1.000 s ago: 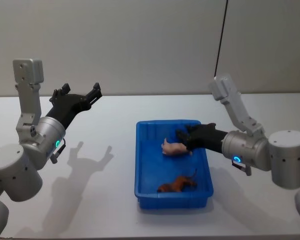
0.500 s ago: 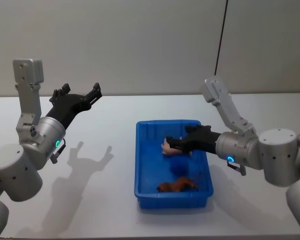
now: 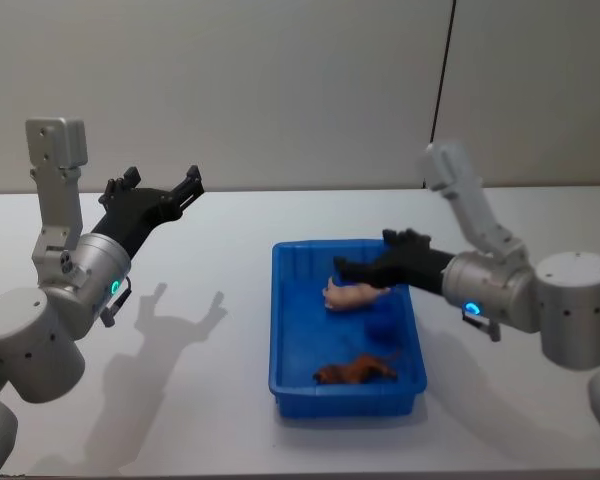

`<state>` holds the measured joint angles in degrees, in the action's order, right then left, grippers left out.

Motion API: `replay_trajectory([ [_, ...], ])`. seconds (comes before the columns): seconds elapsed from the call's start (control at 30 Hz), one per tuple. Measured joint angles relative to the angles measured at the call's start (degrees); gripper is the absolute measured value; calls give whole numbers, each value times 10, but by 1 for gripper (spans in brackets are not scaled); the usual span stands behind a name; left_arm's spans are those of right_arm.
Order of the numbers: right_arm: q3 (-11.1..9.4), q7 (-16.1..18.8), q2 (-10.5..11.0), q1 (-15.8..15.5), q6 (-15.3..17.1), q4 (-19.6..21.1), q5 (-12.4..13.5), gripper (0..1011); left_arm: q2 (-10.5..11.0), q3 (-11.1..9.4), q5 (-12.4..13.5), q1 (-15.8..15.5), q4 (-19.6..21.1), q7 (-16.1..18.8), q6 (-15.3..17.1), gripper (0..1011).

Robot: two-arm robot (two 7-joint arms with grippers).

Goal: Pick up the two dolls from the table and place them into the box.

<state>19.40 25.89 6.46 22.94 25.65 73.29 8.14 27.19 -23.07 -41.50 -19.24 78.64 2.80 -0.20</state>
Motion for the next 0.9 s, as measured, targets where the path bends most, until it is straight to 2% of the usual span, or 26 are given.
replay_trajectory([
  [0.13,-10,0,10,-10,-8,23,21,1001,0,0,0,0,0,0,0,1001],
  [0.4,-38,4,39,-35,-18,79,81,1001,0,0,0,0,0,0,0,1001],
  [0.63,-52,6,54,-48,-21,109,111,1001,0,0,0,0,0,0,0,1001],
  [0.9,-60,8,64,-57,-24,128,131,1001,0,0,0,0,0,0,0,1001],
])
